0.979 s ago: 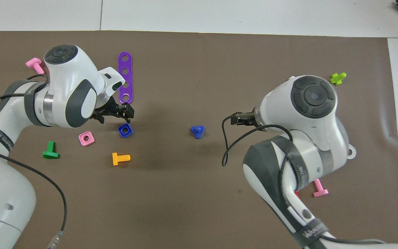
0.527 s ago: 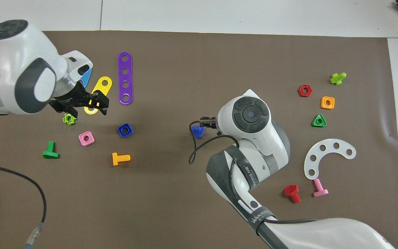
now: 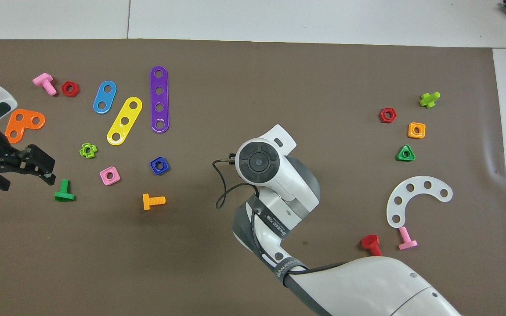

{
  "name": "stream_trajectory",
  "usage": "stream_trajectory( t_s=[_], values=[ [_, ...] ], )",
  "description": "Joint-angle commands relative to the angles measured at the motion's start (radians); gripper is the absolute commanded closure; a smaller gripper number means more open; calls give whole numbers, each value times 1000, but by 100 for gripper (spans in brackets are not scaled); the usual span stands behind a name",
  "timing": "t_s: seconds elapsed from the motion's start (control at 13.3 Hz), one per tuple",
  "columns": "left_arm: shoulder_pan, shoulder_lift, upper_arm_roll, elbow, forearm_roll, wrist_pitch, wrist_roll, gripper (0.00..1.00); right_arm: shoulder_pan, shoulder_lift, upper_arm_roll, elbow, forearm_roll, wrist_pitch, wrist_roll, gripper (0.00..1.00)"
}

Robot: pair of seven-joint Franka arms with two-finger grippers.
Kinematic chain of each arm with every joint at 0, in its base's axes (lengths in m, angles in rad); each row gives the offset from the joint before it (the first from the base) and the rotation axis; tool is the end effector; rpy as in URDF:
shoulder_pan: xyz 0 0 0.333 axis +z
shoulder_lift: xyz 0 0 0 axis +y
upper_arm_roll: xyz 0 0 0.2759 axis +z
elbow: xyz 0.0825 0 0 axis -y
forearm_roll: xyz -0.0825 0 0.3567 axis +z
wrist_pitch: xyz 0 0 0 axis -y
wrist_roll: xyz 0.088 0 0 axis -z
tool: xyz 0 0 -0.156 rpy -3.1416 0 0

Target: Unscrew and place screws in storage area

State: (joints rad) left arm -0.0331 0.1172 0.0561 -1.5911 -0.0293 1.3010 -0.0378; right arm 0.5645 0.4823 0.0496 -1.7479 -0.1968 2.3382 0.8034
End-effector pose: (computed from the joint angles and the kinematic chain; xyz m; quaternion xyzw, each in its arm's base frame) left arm 0.4978 0.0054 0.4522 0.9789 0.0293 -0.2022 0.0099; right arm 0.5284 0.3585 0.2411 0.9960 -0.0334 0.0824 0.0124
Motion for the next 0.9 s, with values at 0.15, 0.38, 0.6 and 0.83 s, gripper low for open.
stream_trajectory(
  t_s=[0.15, 0.38, 0.6, 0.83],
  values=[
    [-8, -88, -8, 86, 42, 20, 4, 0, 17, 2, -1, 8, -26, -19, 30, 29],
    [-11, -94, -15, 111, 35, 136, 7, 0, 15, -7, 1, 7, -23, -36, 28, 30],
    [-11, -100, -15, 109, 34, 179, 10, 0, 15, -10, 1, 7, -16, -42, 74, 34],
    [-10, -117, -13, 97, 31, 208, 10, 0, 17, -11, 3, 5, -10, -45, 88, 61]
  ],
)
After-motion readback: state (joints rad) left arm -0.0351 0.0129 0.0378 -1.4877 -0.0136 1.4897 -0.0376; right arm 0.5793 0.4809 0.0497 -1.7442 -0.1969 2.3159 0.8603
